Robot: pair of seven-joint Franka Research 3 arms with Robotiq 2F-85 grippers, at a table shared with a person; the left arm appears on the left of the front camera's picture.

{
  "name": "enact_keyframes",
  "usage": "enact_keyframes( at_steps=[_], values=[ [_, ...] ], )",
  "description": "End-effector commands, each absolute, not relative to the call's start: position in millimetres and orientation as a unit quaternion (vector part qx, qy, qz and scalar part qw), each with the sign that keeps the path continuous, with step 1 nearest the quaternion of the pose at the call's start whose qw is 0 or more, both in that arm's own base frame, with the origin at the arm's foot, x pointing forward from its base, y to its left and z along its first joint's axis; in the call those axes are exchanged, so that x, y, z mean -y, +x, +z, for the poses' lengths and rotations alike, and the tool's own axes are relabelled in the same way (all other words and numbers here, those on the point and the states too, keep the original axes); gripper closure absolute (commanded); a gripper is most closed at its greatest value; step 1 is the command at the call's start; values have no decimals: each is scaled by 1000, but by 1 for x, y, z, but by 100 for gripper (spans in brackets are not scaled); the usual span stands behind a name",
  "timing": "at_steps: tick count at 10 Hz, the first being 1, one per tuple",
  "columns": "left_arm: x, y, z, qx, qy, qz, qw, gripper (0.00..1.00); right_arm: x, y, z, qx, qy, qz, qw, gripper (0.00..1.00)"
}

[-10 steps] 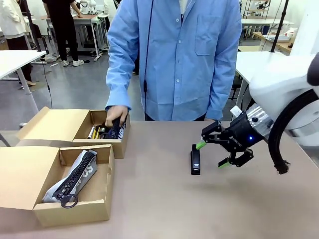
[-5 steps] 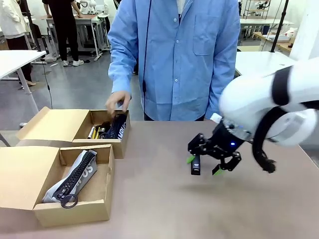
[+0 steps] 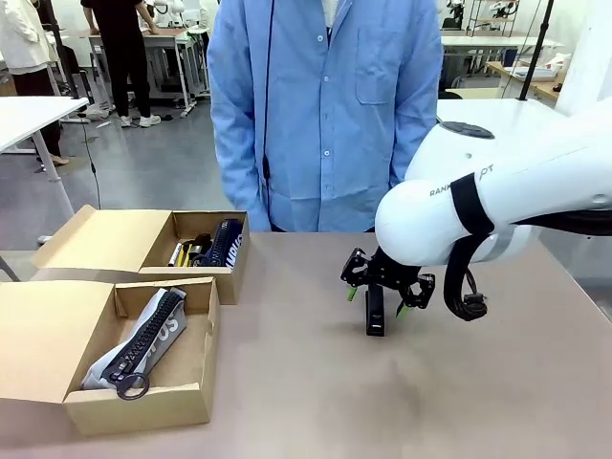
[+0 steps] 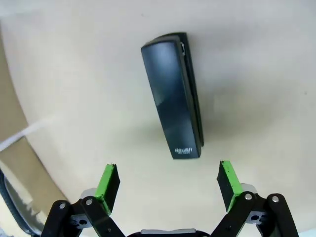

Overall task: Place items inside the box.
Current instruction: Pick up a Pencil pouch or Stapler and place it inside the Mailer Box closest to the robot.

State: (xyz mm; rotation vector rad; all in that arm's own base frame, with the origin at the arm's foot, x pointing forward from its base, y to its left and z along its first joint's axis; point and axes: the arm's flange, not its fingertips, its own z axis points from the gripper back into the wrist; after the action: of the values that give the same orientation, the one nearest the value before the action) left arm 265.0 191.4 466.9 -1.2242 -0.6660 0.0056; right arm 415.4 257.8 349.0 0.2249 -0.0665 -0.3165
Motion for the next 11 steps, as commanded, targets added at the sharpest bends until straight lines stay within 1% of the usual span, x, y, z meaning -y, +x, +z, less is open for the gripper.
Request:
enact_keyframes(
  at_steps=[1, 2, 4, 6, 10, 11],
  values=[
    [-190, 265, 468, 319, -569, -3, 758, 0, -278, 437, 341, 41, 92, -173, 980, 0],
    [-190, 265, 468, 319, -569, -3, 758, 0, -280, 443, 335, 44, 78, -179, 980, 0],
    [-190, 265, 468, 319, -569, -3, 758, 0, -284, 451, 325, 28, 51, -175, 983, 0],
    [-190, 265, 468, 319, -569, -3, 758, 0, -284, 453, 323, 37, 39, -165, 985, 0],
    [-190, 265, 468, 319, -569, -3, 758, 0, -283, 458, 316, 31, 21, -170, 985, 0],
    [-190, 265, 468, 319, -569, -3, 758, 0, -283, 458, 315, 34, 17, -171, 985, 60]
  ],
)
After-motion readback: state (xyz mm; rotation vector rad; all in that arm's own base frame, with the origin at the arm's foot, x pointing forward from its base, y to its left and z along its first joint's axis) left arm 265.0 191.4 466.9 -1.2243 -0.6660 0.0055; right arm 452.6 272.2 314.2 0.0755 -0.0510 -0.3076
